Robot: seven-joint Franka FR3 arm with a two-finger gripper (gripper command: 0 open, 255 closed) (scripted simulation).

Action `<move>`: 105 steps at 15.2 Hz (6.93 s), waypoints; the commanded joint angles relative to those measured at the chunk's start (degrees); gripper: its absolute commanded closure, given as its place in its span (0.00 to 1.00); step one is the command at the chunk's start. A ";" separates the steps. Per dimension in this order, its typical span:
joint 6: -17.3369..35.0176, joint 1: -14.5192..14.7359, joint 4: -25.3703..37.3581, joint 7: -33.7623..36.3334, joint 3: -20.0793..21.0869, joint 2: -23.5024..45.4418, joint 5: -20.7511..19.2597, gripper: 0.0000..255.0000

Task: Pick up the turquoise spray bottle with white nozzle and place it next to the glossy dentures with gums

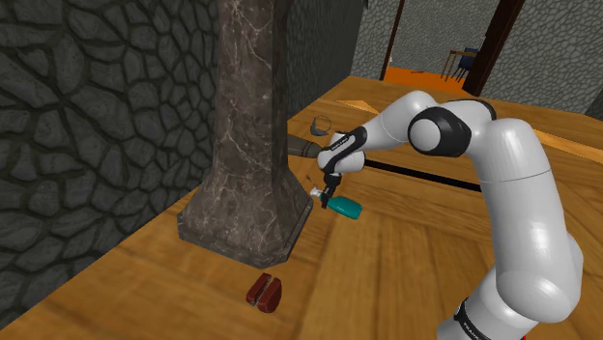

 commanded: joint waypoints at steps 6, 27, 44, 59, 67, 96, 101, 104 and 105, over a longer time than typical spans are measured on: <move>-3.25 0.61 -0.41 0.80 -0.89 -3.71 -1.09 1.00; -13.23 2.80 -1.46 4.04 -2.96 -15.09 -4.84 1.00; -1.68 13.66 -39.41 23.05 2.12 -43.33 -12.21 1.00; -0.83 24.00 -58.91 43.89 16.22 -62.93 -8.08 1.00; 3.31 28.05 -62.37 48.99 20.55 -62.57 -4.78 1.00; 28.68 28.35 -63.52 47.27 21.13 -38.34 -3.23 0.00; 28.68 28.35 -63.52 47.27 21.13 -38.34 -3.23 0.00; 19.48 28.16 -64.27 47.70 20.95 -48.27 -3.66 0.00; 17.02 28.09 -64.28 47.81 20.87 -50.74 -3.82 0.00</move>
